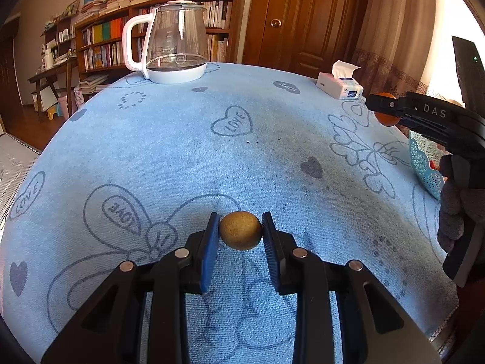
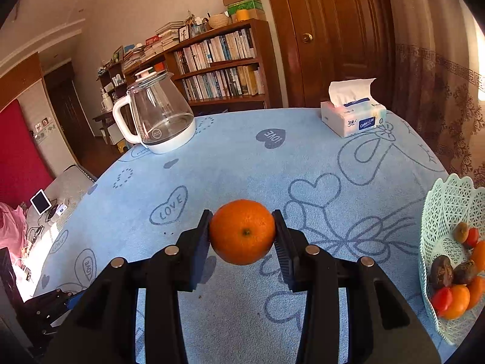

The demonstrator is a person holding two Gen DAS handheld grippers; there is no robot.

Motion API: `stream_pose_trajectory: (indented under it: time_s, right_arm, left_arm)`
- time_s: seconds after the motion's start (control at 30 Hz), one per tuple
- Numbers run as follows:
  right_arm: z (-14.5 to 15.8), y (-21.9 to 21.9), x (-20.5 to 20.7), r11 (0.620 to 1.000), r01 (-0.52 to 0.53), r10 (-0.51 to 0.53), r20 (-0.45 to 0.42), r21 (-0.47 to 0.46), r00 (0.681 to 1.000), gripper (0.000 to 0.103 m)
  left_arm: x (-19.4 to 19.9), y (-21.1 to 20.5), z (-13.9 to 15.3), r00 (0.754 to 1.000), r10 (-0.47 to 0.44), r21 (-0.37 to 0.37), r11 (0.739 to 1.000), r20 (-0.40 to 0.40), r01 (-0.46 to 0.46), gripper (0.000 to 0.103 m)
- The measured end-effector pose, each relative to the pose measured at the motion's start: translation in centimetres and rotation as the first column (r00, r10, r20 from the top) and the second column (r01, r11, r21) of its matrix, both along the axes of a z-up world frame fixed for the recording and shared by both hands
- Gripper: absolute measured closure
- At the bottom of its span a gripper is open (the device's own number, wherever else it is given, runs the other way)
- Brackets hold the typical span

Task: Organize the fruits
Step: 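Carry the orange into the teal basket and open the right tool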

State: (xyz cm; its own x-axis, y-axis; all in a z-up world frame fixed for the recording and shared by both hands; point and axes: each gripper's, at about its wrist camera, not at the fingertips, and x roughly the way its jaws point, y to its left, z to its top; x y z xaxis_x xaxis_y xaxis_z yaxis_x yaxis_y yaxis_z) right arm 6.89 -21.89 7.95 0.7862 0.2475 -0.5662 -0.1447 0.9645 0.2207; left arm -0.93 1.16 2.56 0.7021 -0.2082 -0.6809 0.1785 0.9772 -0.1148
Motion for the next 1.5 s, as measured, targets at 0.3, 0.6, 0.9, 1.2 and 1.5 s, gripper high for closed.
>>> stream_pose_trajectory:
  time_s: [0.3, 0.6, 0.9, 1.2, 1.5]
  right_arm:
    - [1.2, -2.9, -2.5, 0.998, 0.059, -0.06, 0.041, 0.033, 0.997, 0.062]
    - [1.6, -6.3, -4.3, 0.991, 0.123, -0.127, 0.064, 0.051, 0.99, 0.062]
    - [1.9, -10.5, -7.0, 0.974, 0.221, -0.224, 0.084, 0.044, 0.971, 0.062]
    - [1.5, -16.2, -9.8, 0.936, 0.351, -0.353, 0.08, 0.041, 0.932, 0.062]
    - [0.1, -21.9, -12.2, 0.885, 0.453, -0.458, 0.028, 0.109, 0.888, 0.062]
  left_arm:
    - [0.0, -0.2, 0.0, 1.0, 0.012, 0.02, 1.0, 0.006, -0.013, 0.074]
    - [0.1, -0.2, 0.0, 0.999, 0.031, 0.038, 0.999, 0.005, -0.031, 0.074]
    - [-0.1, -1.1, 0.3, 1.0, 0.025, 0.054, 0.998, 0.008, -0.025, 0.074]
    - [-0.3, -3.5, 0.9, 0.999, -0.033, 0.062, 0.998, 0.02, 0.032, 0.074]
    - [-0.3, -5.6, 1.7, 0.996, -0.079, 0.071, 0.995, 0.035, 0.076, 0.074]
